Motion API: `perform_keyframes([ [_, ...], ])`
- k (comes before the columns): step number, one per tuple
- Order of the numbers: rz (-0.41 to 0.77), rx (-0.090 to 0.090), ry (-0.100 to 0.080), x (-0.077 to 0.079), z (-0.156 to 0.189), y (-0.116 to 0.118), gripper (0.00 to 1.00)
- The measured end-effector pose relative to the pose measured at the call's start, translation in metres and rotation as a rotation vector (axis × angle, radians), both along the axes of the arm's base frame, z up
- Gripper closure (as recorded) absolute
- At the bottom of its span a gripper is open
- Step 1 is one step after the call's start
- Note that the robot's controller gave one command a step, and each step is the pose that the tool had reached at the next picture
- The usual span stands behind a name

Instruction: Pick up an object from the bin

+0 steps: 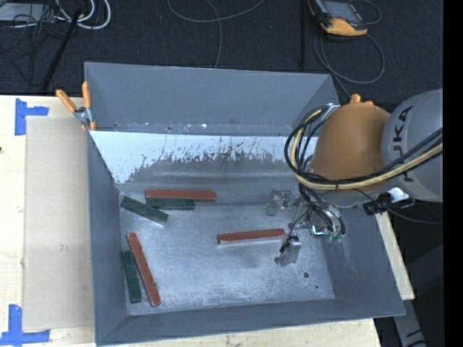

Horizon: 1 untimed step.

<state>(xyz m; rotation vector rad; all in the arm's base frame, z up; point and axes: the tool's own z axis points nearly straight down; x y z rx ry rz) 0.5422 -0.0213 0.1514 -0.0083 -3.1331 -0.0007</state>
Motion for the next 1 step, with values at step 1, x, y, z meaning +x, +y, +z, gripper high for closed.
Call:
perform_keyframes([
  [1,0.186,0.001,-0.006,0.0433,-0.0849,-0.0015,0.0],
])
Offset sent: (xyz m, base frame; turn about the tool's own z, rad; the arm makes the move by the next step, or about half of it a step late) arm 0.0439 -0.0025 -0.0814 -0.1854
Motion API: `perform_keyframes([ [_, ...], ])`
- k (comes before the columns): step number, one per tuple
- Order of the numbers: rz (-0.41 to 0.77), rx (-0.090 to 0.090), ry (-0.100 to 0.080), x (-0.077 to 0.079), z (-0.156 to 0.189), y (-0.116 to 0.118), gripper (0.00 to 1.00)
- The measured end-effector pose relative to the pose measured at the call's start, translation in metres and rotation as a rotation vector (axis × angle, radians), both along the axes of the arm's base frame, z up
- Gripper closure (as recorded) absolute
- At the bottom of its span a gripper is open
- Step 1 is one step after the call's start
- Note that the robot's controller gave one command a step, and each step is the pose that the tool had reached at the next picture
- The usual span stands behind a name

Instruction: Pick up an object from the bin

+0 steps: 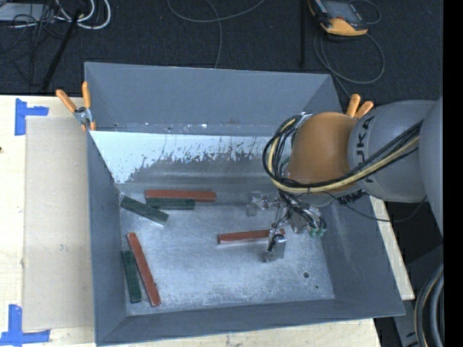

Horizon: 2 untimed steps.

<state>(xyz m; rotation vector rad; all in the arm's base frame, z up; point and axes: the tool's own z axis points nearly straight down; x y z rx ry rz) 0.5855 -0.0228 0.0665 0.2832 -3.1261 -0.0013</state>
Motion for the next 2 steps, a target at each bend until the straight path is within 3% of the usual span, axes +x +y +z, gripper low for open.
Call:
perform_keyframes([
  [1,-0.001,0.0,-0.003,0.001,0.003,0.0,1.0],
  [2,0.112,0.0,-0.01,-0.034,0.146,0.019,1.0],
])
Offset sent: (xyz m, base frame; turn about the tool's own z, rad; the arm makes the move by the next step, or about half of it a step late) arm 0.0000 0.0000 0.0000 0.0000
